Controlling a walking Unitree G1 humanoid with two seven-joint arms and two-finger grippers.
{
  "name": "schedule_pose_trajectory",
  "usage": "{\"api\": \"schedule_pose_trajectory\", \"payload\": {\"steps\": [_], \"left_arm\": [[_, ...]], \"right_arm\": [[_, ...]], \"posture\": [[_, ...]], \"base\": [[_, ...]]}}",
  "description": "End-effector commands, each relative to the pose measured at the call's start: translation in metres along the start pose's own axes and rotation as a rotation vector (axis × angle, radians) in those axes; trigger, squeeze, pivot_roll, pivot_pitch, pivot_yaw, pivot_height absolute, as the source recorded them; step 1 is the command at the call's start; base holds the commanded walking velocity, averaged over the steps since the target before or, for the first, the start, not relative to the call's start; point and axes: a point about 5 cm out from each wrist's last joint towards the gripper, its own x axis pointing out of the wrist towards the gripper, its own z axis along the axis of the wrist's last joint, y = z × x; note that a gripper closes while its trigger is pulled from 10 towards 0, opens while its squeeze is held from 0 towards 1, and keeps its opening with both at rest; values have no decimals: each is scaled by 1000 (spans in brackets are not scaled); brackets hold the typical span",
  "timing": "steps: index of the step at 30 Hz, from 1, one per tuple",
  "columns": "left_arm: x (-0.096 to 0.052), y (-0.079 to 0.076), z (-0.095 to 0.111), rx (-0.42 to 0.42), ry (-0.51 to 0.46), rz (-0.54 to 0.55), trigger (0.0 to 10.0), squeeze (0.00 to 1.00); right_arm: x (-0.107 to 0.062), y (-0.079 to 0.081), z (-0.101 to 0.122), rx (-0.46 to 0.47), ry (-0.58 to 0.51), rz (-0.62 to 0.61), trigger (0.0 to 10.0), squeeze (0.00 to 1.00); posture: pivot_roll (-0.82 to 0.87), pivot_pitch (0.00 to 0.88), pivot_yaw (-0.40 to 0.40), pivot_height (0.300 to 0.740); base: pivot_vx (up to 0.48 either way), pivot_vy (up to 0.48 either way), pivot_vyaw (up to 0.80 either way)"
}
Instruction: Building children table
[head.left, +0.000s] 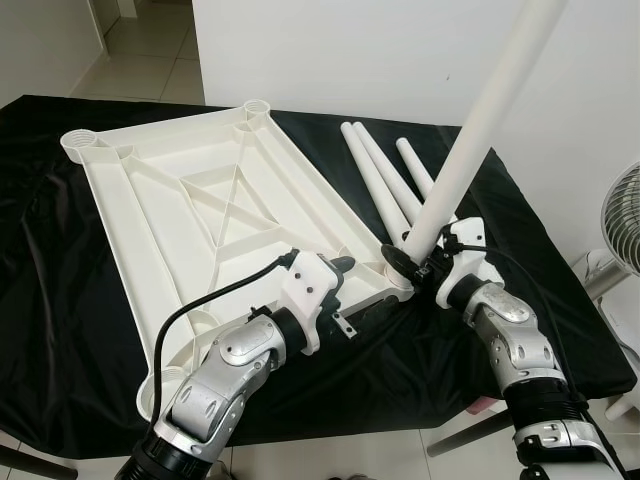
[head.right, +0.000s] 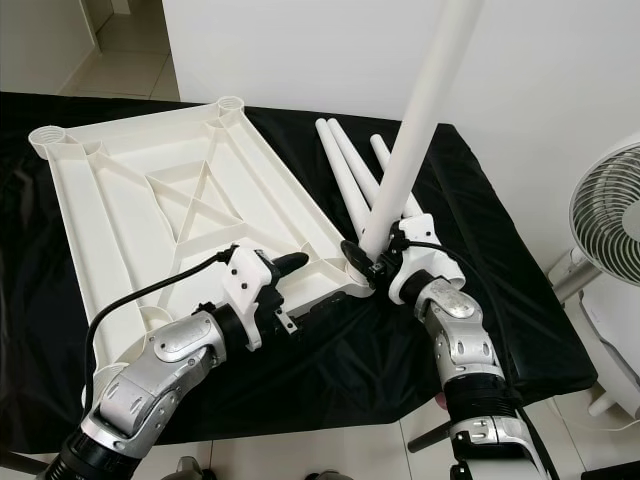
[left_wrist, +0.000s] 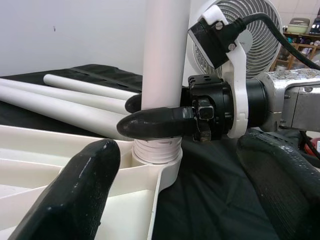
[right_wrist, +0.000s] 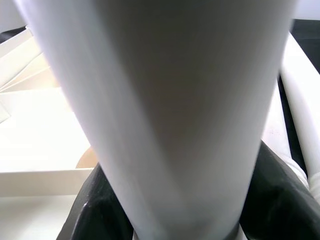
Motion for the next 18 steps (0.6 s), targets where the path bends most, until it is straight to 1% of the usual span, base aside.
{"api": "schedule_pose_trajectory", "payload": {"steps": [1,2,4,5,6,7,9,10,11,12,13,15,18], "left_arm": [[0,-4,2,-1,-2,-38,10000,0],[0,-4,2,-1,-2,-38,10000,0],[0,-4,1,-2,-1,-38,10000,0],[0,-4,1,-2,-1,-38,10000,0],[0,-4,1,-1,-1,-38,10000,0],[0,-4,1,-1,-1,-38,10000,0],[1,-4,1,0,0,-38,10000,0],[1,-4,1,0,0,-38,10000,0],[2,-4,1,0,0,-38,10000,0],[2,-4,1,0,0,-38,10000,0],[2,-3,1,1,0,-39,10000,0],[4,-3,0,4,5,-40,10000,0],[6,-1,-1,0,19,-37,10000,0]], "right_arm": [[0,1,-6,13,24,-1,0,0],[0,1,-6,13,24,-1,0,0],[1,7,-7,31,15,-81,0,0],[1,7,-7,31,15,-81,0,0],[2,11,-7,47,6,-119,0,0],[2,11,-7,47,6,-119,0,0],[3,22,-6,81,-21,-178,0,0],[3,22,-6,81,-21,-178,0,0],[4,26,-5,106,-32,-225,0,0],[4,26,-5,106,-32,-225,0,0],[5,29,-5,123,-37,-256,0,0],[6,34,-6,150,-29,-335,0,0],[9,39,-6,158,-18,-389,0,0]], "posture": [[23,101,-69,740],[23,101,-69,740],[22,103,-71,740],[22,103,-71,740],[22,103,-71,740],[22,103,-71,740],[18,104,-67,740],[18,104,-67,740],[18,104,-67,740],[18,104,-67,740],[13,104,-64,740],[13,104,-64,740],[3,103,-57,740]], "base": [[0,0,0],[0,0,0],[0,0,0],[0,0,0],[0,0,0],[0,0,0],[0,0,0],[0,0,0],[0,0,0],[0,0,0],[0,0,0],[0,0,0],[0,0,0]]}}
